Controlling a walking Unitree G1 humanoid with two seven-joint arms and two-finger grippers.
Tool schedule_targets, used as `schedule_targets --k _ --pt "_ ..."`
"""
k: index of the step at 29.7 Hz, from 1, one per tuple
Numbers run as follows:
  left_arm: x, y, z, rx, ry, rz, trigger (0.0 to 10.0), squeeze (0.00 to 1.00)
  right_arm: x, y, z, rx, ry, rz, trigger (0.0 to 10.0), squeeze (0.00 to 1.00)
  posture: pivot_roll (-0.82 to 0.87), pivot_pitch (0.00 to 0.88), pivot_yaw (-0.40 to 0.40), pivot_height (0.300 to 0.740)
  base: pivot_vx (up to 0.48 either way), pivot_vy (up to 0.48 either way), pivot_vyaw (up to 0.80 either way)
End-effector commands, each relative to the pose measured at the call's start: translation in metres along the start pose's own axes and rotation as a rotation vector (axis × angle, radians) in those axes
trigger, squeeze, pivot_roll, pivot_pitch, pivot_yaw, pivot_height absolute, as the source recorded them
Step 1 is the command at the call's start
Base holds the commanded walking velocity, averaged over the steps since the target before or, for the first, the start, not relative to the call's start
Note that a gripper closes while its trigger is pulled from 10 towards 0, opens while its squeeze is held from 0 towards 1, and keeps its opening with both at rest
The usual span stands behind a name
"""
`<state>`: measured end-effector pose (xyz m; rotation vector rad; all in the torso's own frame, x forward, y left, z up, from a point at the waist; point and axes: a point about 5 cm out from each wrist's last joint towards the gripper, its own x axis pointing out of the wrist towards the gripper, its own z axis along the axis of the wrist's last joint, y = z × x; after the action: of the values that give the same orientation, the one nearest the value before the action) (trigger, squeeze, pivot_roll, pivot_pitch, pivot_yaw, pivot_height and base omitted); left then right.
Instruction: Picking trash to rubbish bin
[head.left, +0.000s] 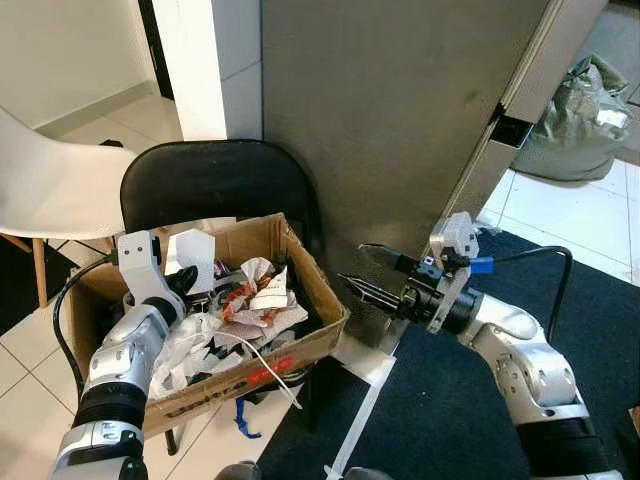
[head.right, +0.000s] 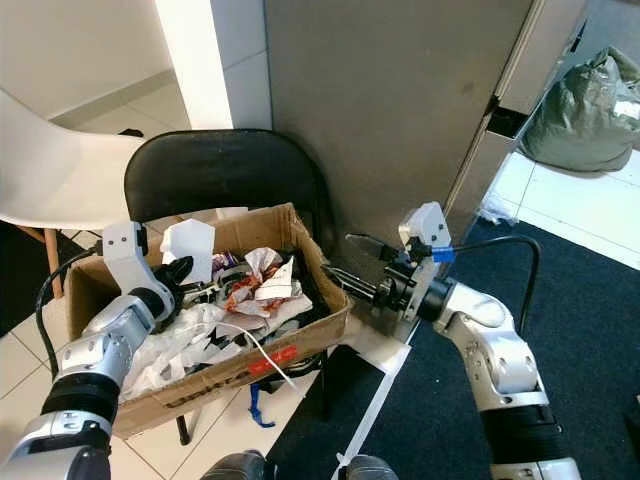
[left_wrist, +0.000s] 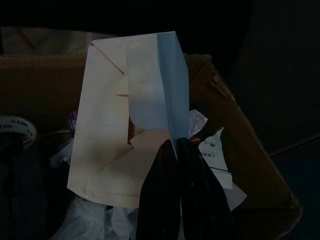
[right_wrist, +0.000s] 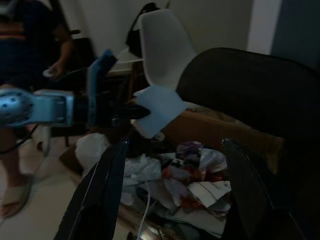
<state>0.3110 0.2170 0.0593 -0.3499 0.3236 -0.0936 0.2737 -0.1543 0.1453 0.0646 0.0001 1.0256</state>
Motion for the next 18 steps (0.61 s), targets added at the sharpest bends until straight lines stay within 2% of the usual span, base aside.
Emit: schedule_targets --k 1,2,10,18 --pt "0.003 -0.004 -0.006 -0.008 0.033 -0.014 10.0 0.04 -0.005 0.004 -0.007 0.013 0.037 0.055 10.0 0.0 -0.08 0.0 -0.018 0.74 0.0 0.0 0.0" --pt "0.003 -0.004 -0.007 -0.008 0.037 -0.015 10.0 0.04 -0.009 0.005 -0.011 0.008 0.077 0.094 10.0 0.0 -0.08 0.0 -0.018 0.74 0.0 0.0 0.0" --pt "0.003 -0.005 -0.008 -0.006 0.044 -0.021 10.0 0.02 -0.015 0.003 -0.021 -0.037 0.165 0.11 10.0 0.0 -0.08 0.0 -0.017 0.74 0.0 0.0 0.0" --pt "0.004 -0.005 -0.009 -0.012 0.046 -0.028 10.0 0.04 -0.018 0.003 -0.026 -0.034 0.185 0.133 10.0 0.0 -0.08 0.0 -0.017 0.74 0.0 0.0 0.0"
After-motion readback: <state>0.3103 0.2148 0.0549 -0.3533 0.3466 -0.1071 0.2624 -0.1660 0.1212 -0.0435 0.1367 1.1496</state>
